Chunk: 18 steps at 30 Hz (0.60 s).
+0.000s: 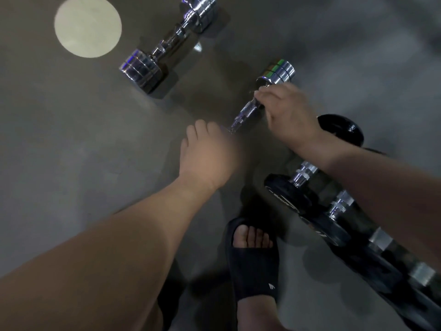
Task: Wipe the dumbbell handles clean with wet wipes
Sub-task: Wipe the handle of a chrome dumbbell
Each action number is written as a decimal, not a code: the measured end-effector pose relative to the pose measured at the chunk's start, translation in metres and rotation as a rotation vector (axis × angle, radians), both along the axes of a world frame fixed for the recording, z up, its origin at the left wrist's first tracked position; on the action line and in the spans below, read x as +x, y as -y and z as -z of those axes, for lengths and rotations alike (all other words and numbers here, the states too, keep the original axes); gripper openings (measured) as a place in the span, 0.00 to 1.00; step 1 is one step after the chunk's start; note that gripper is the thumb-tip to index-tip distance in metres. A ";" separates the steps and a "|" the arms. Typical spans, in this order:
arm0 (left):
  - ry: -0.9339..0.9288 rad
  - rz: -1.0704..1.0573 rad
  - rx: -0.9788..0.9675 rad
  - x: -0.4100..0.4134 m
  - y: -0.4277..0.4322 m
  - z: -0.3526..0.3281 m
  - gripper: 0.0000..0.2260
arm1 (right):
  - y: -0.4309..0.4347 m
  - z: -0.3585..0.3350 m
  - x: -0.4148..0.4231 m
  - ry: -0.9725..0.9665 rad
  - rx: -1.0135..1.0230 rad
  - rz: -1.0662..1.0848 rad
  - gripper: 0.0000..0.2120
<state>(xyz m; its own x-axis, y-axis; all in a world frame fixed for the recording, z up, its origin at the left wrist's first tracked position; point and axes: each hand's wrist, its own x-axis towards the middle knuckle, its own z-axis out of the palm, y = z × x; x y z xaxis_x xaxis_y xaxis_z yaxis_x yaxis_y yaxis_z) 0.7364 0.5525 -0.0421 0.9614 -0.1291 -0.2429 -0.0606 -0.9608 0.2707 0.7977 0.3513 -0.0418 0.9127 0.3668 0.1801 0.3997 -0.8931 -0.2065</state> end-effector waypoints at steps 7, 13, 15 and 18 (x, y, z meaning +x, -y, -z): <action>-0.015 0.018 0.017 0.002 -0.002 0.002 0.27 | -0.015 -0.004 -0.016 -0.135 0.080 -0.242 0.16; 0.017 0.024 0.033 -0.002 0.001 0.003 0.26 | -0.008 -0.004 -0.007 -0.100 0.147 0.109 0.12; 0.027 0.026 0.041 -0.002 0.001 0.003 0.26 | -0.019 -0.005 -0.017 -0.153 0.176 -0.057 0.12; 0.042 0.028 0.044 -0.005 0.002 0.002 0.24 | -0.013 -0.011 -0.012 -0.178 0.111 -0.197 0.13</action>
<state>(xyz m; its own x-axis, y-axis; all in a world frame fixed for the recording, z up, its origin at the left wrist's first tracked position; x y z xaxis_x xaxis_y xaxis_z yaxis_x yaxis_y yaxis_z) 0.7311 0.5505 -0.0438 0.9670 -0.1464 -0.2085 -0.0982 -0.9693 0.2252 0.7859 0.3643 -0.0306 0.8467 0.5272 0.0721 0.5118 -0.7699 -0.3811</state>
